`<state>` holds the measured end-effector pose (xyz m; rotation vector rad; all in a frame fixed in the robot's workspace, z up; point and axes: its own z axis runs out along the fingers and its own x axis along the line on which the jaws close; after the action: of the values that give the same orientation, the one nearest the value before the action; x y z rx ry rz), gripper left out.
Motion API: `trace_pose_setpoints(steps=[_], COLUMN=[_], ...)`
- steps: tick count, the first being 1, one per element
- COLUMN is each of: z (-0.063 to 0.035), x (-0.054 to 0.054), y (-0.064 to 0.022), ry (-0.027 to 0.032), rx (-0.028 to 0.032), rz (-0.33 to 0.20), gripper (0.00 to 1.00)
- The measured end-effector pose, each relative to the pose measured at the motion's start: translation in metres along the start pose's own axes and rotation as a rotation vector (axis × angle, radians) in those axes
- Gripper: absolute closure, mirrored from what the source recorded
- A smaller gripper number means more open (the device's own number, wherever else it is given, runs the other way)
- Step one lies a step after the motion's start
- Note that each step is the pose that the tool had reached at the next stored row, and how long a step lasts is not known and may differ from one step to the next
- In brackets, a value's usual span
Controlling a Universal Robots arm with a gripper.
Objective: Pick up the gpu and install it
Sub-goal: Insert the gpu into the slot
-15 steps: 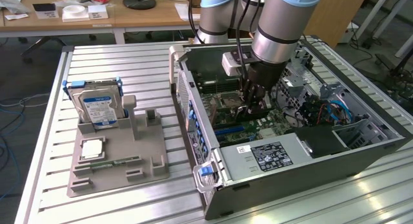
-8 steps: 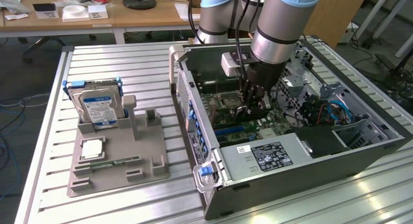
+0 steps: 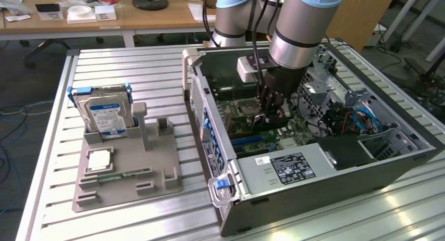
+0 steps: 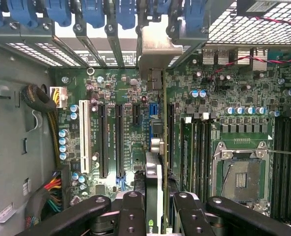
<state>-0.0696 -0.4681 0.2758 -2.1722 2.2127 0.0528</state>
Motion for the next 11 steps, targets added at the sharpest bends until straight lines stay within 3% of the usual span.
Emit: trace_pose_setpoints(steps=[11], z=[0.0024], x=[-0.0004], y=[0.0041], ry=[0.0002], rx=[0.0], rz=[0.0], gripper=[0.73])
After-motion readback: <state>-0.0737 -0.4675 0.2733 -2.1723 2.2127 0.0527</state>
